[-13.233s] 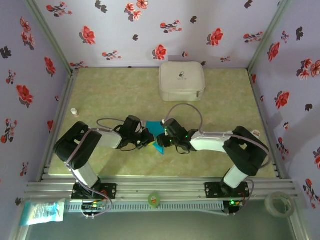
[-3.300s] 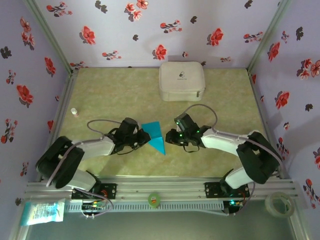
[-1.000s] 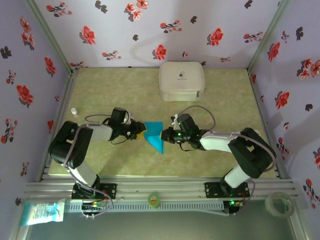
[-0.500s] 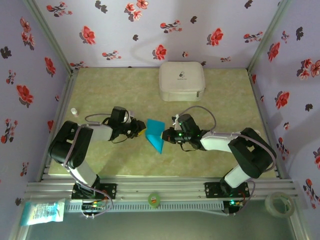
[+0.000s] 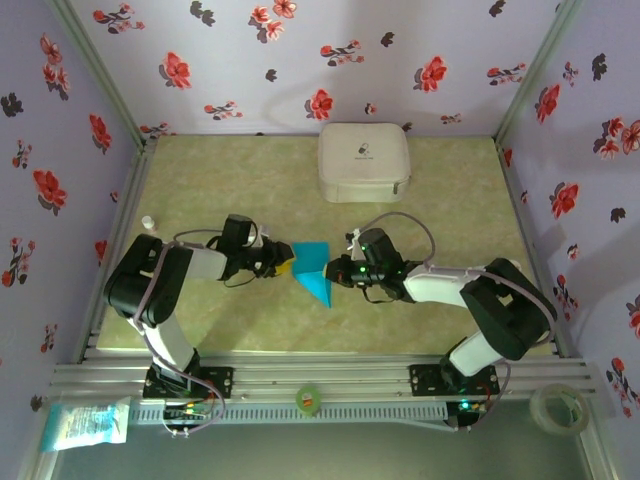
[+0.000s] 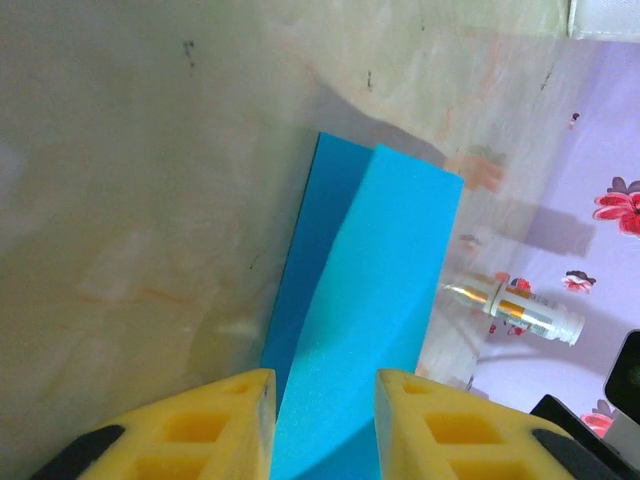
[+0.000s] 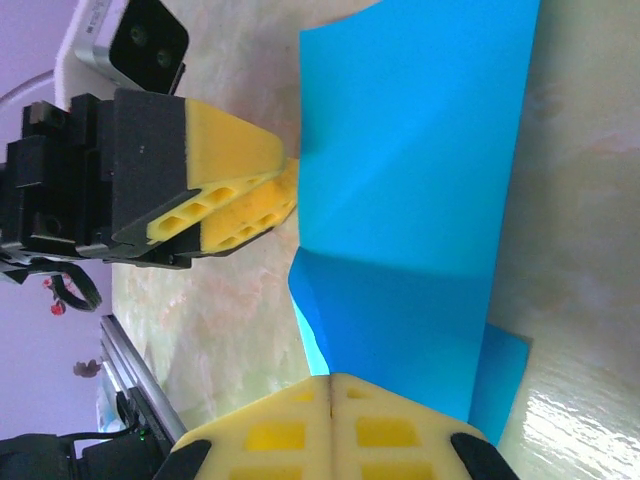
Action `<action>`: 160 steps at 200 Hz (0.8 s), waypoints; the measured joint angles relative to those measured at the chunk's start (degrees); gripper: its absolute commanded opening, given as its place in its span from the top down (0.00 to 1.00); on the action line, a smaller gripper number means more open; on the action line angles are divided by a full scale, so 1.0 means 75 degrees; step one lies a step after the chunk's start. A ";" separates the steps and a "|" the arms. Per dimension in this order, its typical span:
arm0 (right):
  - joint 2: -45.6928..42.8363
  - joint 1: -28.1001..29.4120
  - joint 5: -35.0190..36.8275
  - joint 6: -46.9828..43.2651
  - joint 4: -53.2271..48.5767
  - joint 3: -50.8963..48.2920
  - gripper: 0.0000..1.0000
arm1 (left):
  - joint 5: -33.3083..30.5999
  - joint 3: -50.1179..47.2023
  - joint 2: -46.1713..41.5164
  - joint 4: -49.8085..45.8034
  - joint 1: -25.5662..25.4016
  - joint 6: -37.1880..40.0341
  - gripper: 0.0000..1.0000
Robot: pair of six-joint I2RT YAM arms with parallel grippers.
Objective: Fold a paper plane with a square sheet of paper (pick it up from the middle)
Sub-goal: Fourth fold the wing at the center of the table.
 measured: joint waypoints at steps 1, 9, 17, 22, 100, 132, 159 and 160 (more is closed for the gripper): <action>-0.0003 0.0000 -0.0003 0.0000 0.0012 0.0000 1.00 | 0.0012 0.0000 0.0000 0.0003 0.0000 0.0000 0.66; -0.0012 -0.0003 -0.0032 0.0003 0.0096 -0.0015 1.00 | 0.0029 0.0000 0.0000 0.0015 0.0000 0.0000 0.66; -0.0017 -0.0006 -0.0058 0.0035 0.0192 -0.0041 1.00 | 0.0050 0.0000 0.0003 0.0026 0.0000 0.0003 0.65; -0.0023 -0.0015 -0.0070 0.0067 0.0274 -0.0073 1.00 | 0.0061 0.0000 0.0003 0.0035 0.0000 0.0003 0.65; -0.0035 -0.0102 -0.0291 0.0402 0.1032 -0.0373 1.00 | 0.0160 0.0099 0.0038 -0.0131 0.0023 0.0140 0.64; -0.0044 -0.0140 -0.0373 0.0452 0.1247 -0.0417 1.00 | 0.0163 0.0152 0.0044 -0.0224 0.0023 0.0146 0.65; -0.0044 -0.0149 -0.0455 0.0495 0.1306 -0.0443 1.00 | 0.0192 0.0216 0.0131 -0.0245 0.0020 0.0146 0.70; -0.0044 -0.0149 -0.0458 0.0495 0.1303 -0.0443 1.00 | 0.0195 0.0219 0.0134 -0.0245 0.0023 0.0146 0.70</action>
